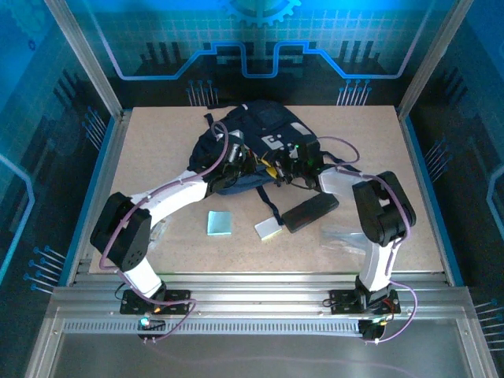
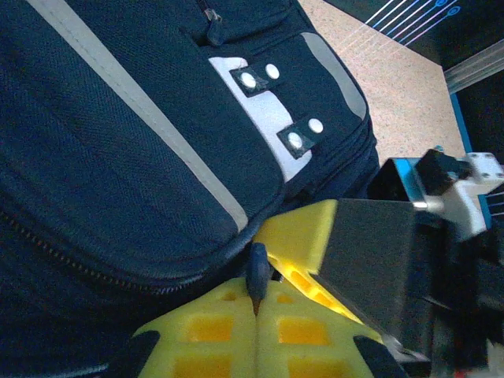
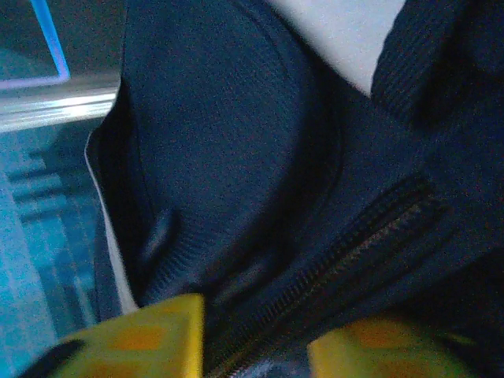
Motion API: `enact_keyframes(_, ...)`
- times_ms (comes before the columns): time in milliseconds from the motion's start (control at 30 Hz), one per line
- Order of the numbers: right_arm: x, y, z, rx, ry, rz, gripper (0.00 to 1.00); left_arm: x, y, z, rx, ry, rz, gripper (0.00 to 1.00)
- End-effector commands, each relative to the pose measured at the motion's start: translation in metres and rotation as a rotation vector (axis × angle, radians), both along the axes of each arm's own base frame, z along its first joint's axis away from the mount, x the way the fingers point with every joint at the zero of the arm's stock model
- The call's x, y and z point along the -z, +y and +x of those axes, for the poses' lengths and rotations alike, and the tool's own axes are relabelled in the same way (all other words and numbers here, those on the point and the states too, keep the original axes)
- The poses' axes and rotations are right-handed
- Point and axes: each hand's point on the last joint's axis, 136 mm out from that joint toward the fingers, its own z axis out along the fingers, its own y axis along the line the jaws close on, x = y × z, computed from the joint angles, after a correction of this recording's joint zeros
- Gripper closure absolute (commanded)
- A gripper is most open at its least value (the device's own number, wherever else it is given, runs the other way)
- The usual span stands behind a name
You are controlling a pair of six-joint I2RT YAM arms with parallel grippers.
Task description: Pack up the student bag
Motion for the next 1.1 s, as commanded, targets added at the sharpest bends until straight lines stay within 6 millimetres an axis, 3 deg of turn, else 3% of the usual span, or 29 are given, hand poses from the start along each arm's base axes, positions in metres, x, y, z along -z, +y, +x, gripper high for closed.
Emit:
enact_keyframes(0, -0.009, 0.013, 0.023, 0.056, -0.04, 0.066, 0.89, -0.046, -0.021, 0.006, 0.048, -0.118, -0.114, 1.0)
enact_keyframes(33, -0.008, 0.012, 0.024, 0.058, -0.047, 0.055, 1.0, -0.044, -0.019, 0.005, 0.046, -0.113, -0.104, 1.0)
enact_keyframes(200, -0.007, -0.006, 0.022, 0.088, -0.066, 0.004, 1.0, -0.018, 0.005, 0.006, -0.024, -0.083, -0.027, 1.0)
enact_keyframes(433, -0.01, -0.032, 0.011, 0.102, -0.084, -0.063, 1.0, 0.023, 0.092, 0.009, -0.256, -0.029, 0.12, 1.0)
enact_keyframes(567, -0.011, -0.037, 0.008, 0.101, -0.087, -0.069, 1.0, 0.029, 0.14, 0.01, -0.408, -0.046, 0.19, 1.0)
enact_keyframes(667, -0.011, -0.039, 0.006, 0.102, -0.084, -0.075, 1.0, 0.03, 0.163, 0.013, -0.5, -0.062, 0.196, 1.0)
enact_keyframes(800, -0.011, -0.039, 0.006, 0.108, -0.088, -0.081, 1.0, 0.032, 0.158, 0.015, -0.512, -0.06, 0.117, 1.0)
enact_keyframes(900, -0.014, -0.033, 0.007, 0.106, -0.1, -0.067, 1.0, 0.045, 0.135, 0.016, -0.447, -0.02, 0.006, 1.0)
enact_keyframes(1067, -0.008, -0.016, 0.008, 0.116, -0.093, -0.015, 1.0, 0.073, 0.09, -0.002, -0.424, 0.047, -0.138, 1.0)
